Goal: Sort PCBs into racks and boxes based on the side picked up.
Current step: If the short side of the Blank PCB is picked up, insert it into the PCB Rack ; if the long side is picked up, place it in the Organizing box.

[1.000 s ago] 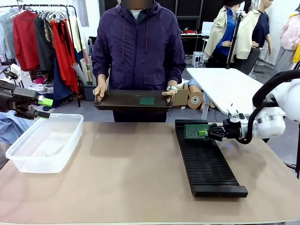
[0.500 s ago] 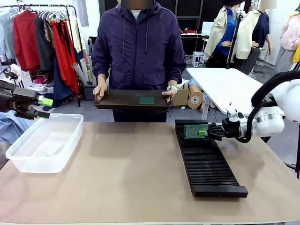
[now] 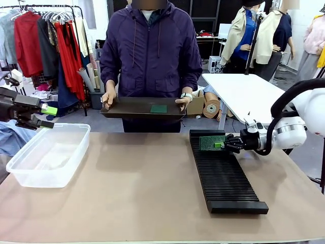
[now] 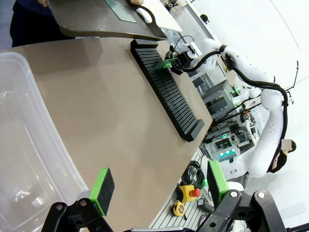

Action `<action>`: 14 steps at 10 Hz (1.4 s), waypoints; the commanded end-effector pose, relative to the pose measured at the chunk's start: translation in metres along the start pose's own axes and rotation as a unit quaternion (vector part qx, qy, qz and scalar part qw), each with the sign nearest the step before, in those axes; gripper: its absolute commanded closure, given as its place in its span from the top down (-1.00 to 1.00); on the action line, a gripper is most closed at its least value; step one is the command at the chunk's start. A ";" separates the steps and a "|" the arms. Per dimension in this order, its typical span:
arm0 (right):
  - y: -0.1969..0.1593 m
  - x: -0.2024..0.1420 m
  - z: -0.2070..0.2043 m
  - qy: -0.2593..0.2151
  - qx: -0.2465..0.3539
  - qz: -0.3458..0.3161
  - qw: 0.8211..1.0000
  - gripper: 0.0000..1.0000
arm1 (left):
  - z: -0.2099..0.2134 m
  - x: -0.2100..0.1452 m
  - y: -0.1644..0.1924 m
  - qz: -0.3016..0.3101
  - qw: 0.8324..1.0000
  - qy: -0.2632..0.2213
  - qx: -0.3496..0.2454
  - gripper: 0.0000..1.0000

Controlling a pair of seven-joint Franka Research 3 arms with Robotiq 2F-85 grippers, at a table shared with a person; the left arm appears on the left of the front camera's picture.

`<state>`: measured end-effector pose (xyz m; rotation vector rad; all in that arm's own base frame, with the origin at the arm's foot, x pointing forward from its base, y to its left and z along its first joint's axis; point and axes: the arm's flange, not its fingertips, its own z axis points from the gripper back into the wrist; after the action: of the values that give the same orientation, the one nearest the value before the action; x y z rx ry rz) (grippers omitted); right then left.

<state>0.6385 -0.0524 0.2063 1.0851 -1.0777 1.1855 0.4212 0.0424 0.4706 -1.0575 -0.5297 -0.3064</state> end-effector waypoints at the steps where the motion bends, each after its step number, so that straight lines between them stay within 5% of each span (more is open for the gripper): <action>1: -0.014 -0.008 0.000 0.016 0.009 -0.016 1.000 -1.00 | 0.001 0.001 -0.002 0.005 1.000 -0.004 -0.005 1.00; 6: -0.014 -0.011 0.004 0.004 -0.008 -0.036 0.999 -1.00 | 0.001 0.001 -0.002 0.005 1.000 -0.004 -0.005 1.00; 7: -0.013 -0.009 0.007 -0.002 -0.010 -0.040 0.999 -0.76 | 0.001 0.001 -0.002 0.005 1.000 -0.004 -0.005 1.00; 11: -0.010 -0.001 0.019 -0.036 -0.026 -0.032 0.998 0.81 | 0.001 0.001 -0.002 0.005 1.000 -0.004 -0.005 1.00; 12: -0.009 0.001 0.022 -0.043 -0.029 -0.030 0.998 1.00 | 0.001 0.001 -0.002 0.005 1.000 -0.004 -0.005 1.00; 14: -0.006 0.003 0.026 -0.045 -0.028 -0.032 0.998 1.00 | 0.001 0.001 -0.002 0.005 1.000 -0.004 -0.005 1.00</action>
<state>0.6438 -0.0806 0.2037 1.1109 -1.1148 1.0763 0.4212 0.0424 0.4706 -1.0575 -0.5297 -0.3063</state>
